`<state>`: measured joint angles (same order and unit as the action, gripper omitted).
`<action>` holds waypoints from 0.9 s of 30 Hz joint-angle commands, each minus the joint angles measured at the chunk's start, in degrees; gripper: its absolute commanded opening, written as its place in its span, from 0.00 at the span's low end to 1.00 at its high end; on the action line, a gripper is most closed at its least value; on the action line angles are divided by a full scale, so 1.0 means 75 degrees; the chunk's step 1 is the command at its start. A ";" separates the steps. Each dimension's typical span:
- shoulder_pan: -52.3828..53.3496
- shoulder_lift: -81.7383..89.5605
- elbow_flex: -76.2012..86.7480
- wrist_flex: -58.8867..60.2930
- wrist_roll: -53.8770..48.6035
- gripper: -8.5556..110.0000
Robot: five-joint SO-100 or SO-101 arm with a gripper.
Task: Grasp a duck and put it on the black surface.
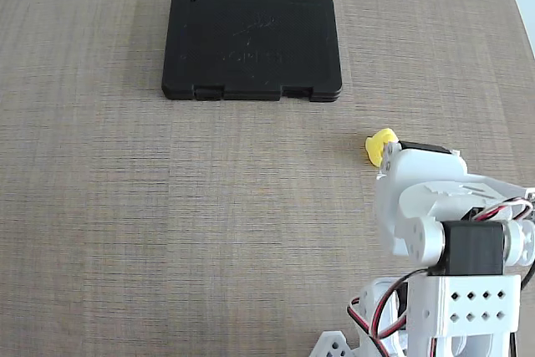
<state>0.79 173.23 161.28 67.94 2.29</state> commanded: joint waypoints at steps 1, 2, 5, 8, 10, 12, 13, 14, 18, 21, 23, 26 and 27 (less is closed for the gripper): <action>-0.0059 -0.2789 -0.1430 -0.0422 -0.0059 0.07; -0.0059 -0.3434 -0.1688 -0.0598 -0.0059 0.07; -0.0059 -0.5145 -0.2320 -0.1102 -0.0059 0.07; -0.0059 -0.6398 -0.2648 -0.1500 -0.0059 0.07; -0.0059 -0.7008 -0.2812 -0.1699 -0.0059 0.07; 0.0012 -0.7441 -0.2906 -0.1863 -0.0059 0.07; 0.0035 -0.7605 -0.2941 -0.1945 -0.0059 0.07; 0.0047 -0.7711 -0.2965 -0.2016 -0.0059 0.08; 0.0047 -0.7887 -0.3035 -0.2145 -0.0059 0.17; 0.0070 -0.7875 -0.3035 -0.2145 0.0000 0.27; 0.0070 -0.7828 -0.3035 -0.2145 0.0023 0.32; 0.0070 -0.7875 -0.3047 -0.2145 0.0035 0.38; 0.0082 -0.7922 -0.3047 -0.2156 0.0035 0.39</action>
<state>0.88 114.43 141.06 52.29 2.37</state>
